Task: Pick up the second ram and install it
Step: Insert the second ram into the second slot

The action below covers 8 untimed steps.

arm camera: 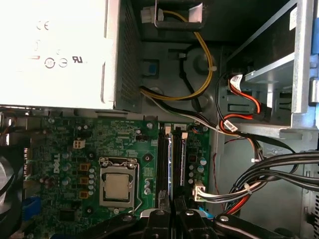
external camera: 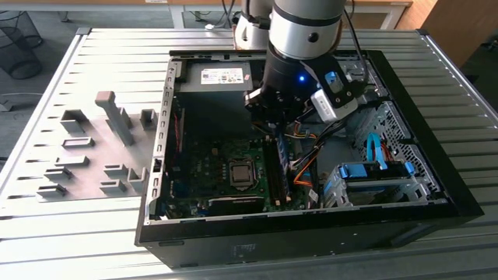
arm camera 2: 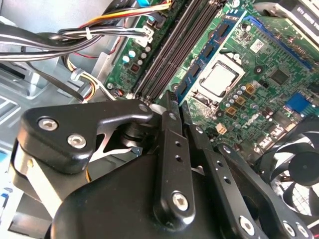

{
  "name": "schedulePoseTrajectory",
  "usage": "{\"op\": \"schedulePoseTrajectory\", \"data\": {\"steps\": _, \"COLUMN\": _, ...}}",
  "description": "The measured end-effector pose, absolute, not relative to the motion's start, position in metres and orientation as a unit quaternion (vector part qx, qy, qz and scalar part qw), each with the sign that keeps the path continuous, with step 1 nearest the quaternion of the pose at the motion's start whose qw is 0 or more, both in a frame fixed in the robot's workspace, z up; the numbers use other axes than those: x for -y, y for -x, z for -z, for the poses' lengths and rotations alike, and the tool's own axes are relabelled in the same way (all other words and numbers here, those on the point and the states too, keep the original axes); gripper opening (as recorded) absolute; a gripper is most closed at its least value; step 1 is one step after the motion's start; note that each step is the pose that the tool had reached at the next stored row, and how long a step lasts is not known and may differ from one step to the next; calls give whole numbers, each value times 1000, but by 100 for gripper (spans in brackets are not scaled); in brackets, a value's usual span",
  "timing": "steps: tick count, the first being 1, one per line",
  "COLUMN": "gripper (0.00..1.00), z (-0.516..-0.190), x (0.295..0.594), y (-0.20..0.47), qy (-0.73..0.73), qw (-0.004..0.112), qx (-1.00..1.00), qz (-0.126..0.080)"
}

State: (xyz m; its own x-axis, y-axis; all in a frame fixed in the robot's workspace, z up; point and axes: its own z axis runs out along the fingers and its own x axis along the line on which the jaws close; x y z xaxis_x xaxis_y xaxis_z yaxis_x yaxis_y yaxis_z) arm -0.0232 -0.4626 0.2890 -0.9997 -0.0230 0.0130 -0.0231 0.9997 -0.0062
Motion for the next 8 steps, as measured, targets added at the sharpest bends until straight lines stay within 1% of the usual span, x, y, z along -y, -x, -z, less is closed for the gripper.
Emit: {"op": "schedulePoseTrajectory", "data": {"steps": 8, "gripper": 14, "z": -275, "x": 465, "y": 23, "qy": 0, "qw": 7, "qx": 1000, "qz": -3}}
